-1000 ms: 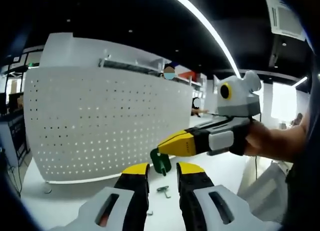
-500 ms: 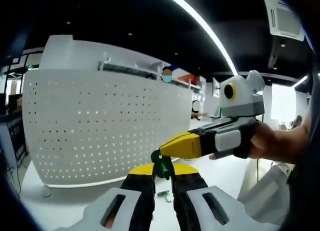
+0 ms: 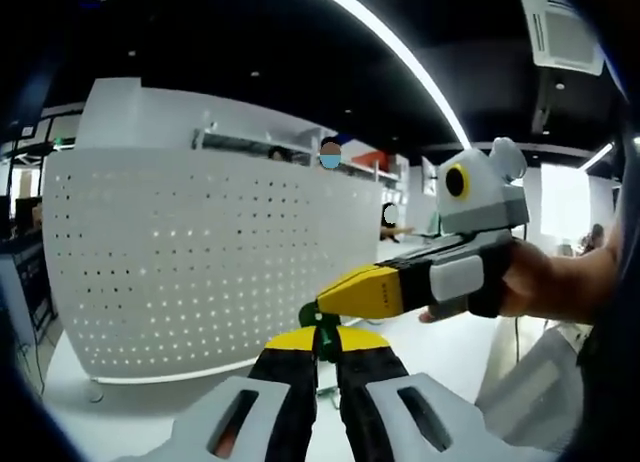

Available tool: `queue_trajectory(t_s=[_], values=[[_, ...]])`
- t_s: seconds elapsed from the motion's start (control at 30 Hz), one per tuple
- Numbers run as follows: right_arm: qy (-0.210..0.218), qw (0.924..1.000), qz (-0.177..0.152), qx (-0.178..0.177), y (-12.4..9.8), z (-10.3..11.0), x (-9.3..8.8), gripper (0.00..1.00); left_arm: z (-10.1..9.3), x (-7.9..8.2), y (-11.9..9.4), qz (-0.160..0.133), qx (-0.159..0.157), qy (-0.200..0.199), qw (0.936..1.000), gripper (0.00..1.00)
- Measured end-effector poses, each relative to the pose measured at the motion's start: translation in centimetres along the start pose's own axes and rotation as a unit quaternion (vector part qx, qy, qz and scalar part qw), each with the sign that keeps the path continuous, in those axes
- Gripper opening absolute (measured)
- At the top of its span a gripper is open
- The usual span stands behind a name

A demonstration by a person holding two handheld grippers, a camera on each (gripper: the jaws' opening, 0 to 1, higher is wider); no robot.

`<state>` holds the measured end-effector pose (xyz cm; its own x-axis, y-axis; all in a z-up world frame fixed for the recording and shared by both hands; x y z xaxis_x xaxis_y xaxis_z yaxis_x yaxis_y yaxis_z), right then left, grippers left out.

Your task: Insert the hook assembly into the mounting plate slot until the hook locks in place.

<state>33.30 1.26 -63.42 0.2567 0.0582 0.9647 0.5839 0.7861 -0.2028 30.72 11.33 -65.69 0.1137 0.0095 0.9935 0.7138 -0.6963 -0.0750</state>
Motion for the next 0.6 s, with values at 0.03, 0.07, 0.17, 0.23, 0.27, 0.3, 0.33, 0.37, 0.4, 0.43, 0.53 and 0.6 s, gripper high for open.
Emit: queue_trajectory(t_s=[0.03, 0.07, 0.17, 0.23, 0.27, 0.3, 0.33, 0.37, 0.4, 0.43, 0.53, 0.6], values=[[0.0, 1.0, 0.0, 0.0, -0.01, 0.0, 0.0, 0.0, 0.0, 0.0, 0.0, 0.0, 0.0, 0.001, 1.0, 0.06], [0.0, 1.0, 0.0, 0.0, -0.02, 0.0, 0.0, 0.0, 0.01, 0.01, 0.0, 0.0, 0.001, 0.002, 1.0, 0.06], [0.002, 1.0, 0.001, 0.0, -0.03, 0.01, -0.04, 0.0, 0.0, -0.01, -0.03, 0.001, 0.002, 0.005, 1.0, 0.05], [0.008, 1.0, 0.001, 0.001, -0.02, 0.0, -0.07, 0.0, 0.03, 0.0, -0.08, -0.001, 0.003, 0.004, 1.0, 0.04], [0.009, 1.0, 0.001, 0.001, -0.01, -0.03, -0.1, 0.0, 0.05, -0.01, -0.08, -0.001, 0.003, 0.004, 1.0, 0.04], [0.01, 0.9999, 0.001, 0.002, 0.02, -0.04, -0.12, 0.0, 0.06, -0.01, -0.09, -0.001, 0.005, 0.003, 1.0, 0.04], [0.011, 0.9999, 0.0, 0.002, 0.02, -0.04, -0.11, 0.0, 0.07, 0.01, -0.09, -0.003, 0.006, 0.004, 1.0, 0.04], [0.014, 0.9999, 0.001, 0.002, 0.05, -0.05, -0.12, 0.0, 0.09, 0.0, -0.09, -0.002, 0.007, 0.005, 1.0, 0.04], [0.015, 0.9999, 0.0, 0.002, 0.06, -0.05, -0.11, 0.0, 0.13, 0.02, -0.1, -0.003, 0.008, 0.005, 0.9999, 0.04], [0.016, 0.9999, -0.002, 0.002, 0.08, -0.05, -0.08, 0.0, 0.16, 0.05, -0.1, -0.004, 0.01, 0.006, 0.9999, 0.03], [0.017, 0.9999, -0.001, 0.002, 0.12, -0.11, -0.11, 0.0, 0.2, 0.02, -0.06, -0.003, 0.01, 0.006, 0.9999, 0.03], [0.018, 0.9998, -0.003, 0.002, 0.14, -0.13, -0.12, 0.01, 0.22, 0.04, -0.05, -0.003, 0.011, 0.006, 0.9999, 0.03]])
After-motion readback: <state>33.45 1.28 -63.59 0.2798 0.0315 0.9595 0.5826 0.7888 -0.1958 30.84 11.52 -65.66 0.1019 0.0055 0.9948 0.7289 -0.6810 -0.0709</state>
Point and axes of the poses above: the point that each gripper's makers call its tool centre point, and the gripper's own axes: y roughly forward along the fingers, z roughly to its left, x roughly out of its top, the point moved 7 cm from there along -y, roughly backward along the fingers, and after that the axes turned 4 degrees about -x, right-handed, at the moved point
